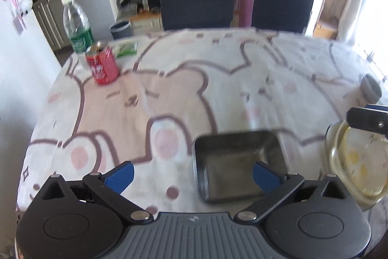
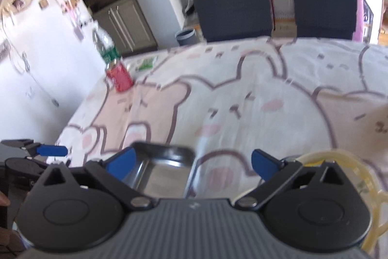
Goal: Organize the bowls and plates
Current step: 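Move both tools to the stainless steel oval bowl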
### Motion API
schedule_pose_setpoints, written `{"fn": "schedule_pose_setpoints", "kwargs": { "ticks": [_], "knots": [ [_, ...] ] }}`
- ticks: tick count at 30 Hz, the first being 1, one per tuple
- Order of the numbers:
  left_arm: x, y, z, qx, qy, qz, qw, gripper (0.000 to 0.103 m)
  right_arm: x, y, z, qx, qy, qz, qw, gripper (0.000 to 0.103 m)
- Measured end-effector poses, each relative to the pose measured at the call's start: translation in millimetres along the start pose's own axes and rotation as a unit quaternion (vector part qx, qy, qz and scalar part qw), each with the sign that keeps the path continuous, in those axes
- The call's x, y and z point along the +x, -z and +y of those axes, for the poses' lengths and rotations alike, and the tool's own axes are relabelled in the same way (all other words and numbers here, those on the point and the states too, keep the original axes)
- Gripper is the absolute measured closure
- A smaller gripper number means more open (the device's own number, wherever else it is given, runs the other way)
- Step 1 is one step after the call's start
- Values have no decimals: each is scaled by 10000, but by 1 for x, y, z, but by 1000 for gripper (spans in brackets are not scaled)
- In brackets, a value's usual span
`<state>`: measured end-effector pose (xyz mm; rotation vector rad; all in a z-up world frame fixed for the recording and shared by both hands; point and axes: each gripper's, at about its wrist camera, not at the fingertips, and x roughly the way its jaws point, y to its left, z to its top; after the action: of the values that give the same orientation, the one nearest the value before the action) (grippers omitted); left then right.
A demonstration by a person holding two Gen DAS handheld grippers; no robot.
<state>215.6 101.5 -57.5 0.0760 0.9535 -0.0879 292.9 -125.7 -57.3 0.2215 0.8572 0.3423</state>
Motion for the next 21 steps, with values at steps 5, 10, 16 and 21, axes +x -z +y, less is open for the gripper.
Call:
{"fn": "schedule_pose_setpoints", "kwargs": {
  "ticks": [5,10,16,21],
  "knots": [
    [-5,-17,-34,114,237,-515,9983,0,-30,-8,-38,136,211,-525,9983,0],
    [-6,-35,-85,331,610,-1026,9923,0,-54,-13,-90,328,644,-789,9943,0],
    [1,-53,-153,523,1121,-1306,9837,0,-82,-11,-156,852,1229,-1240,9810,0],
    [11,-63,-203,532,1480,-1403,9775,0,-94,-8,-213,1371,1856,-1457,9620,0]
  ]
}}
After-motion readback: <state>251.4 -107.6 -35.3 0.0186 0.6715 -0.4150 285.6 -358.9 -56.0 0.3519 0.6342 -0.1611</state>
